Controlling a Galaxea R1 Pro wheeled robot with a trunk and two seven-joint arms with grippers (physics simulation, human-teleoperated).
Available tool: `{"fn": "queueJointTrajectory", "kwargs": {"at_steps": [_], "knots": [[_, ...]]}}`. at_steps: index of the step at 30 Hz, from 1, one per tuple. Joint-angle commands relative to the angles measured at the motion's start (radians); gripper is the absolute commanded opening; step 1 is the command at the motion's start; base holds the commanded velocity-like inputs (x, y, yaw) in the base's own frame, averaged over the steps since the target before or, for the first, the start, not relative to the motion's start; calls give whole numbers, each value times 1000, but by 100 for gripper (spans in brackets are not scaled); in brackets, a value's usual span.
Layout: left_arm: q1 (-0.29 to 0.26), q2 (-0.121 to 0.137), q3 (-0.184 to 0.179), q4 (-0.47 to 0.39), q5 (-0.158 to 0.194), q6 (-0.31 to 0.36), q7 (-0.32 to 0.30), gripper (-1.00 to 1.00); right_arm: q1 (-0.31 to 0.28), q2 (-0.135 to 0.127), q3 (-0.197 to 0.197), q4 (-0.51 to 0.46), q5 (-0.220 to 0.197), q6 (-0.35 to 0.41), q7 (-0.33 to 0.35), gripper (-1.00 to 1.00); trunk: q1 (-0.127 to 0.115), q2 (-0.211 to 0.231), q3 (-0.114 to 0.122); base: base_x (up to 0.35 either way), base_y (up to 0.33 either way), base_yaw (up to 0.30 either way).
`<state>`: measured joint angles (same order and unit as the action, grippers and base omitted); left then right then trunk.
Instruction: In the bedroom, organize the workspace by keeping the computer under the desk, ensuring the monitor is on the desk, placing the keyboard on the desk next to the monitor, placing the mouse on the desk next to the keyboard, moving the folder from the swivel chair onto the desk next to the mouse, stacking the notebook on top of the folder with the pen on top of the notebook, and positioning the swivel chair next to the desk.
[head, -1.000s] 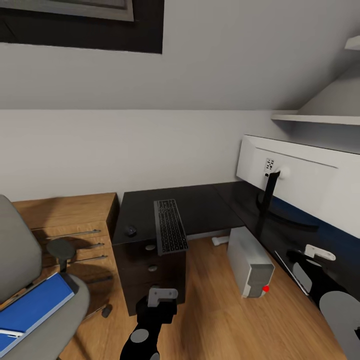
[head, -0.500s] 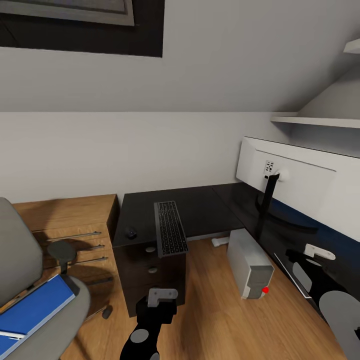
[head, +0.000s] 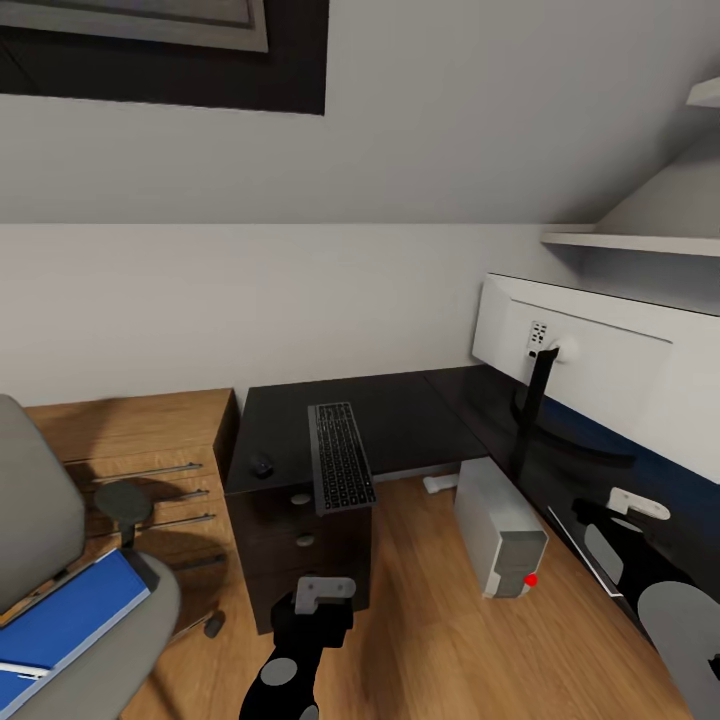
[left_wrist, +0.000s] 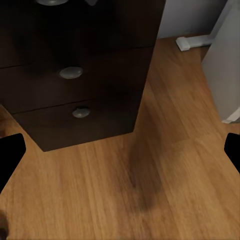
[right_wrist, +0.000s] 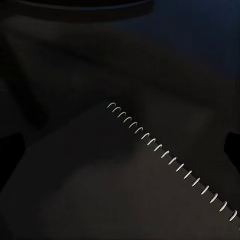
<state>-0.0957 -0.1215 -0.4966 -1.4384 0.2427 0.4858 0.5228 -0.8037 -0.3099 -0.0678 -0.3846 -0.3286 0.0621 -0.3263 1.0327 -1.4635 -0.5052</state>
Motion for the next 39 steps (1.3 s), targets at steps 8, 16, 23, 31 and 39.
{"fn": "queueJointTrajectory", "kwargs": {"at_steps": [8,16,23,31,39], "knots": [[-1,0,-2,-2,10,2,10,100,0,0,-1,-2,-6,5,11,100,0,-1,-1,0,-127,0],[-1,0,-2,-1,10,2,10,100,0,1,0,-1,-6,5,17,100,0,-1,-1,0,-12,0],[-1,0,-2,-1,11,2,10,100,0,1,-1,0,-6,5,18,100,0,-1,-1,0,0,0],[-1,1,-2,-1,9,2,12,100,0,0,-1,0,-6,5,18,100,0,-1,-1,6,-42,0],[-1,2,-2,-1,10,2,13,100,0,0,-1,0,-6,7,18,100,0,-1,-1,125,-182,0]]}}
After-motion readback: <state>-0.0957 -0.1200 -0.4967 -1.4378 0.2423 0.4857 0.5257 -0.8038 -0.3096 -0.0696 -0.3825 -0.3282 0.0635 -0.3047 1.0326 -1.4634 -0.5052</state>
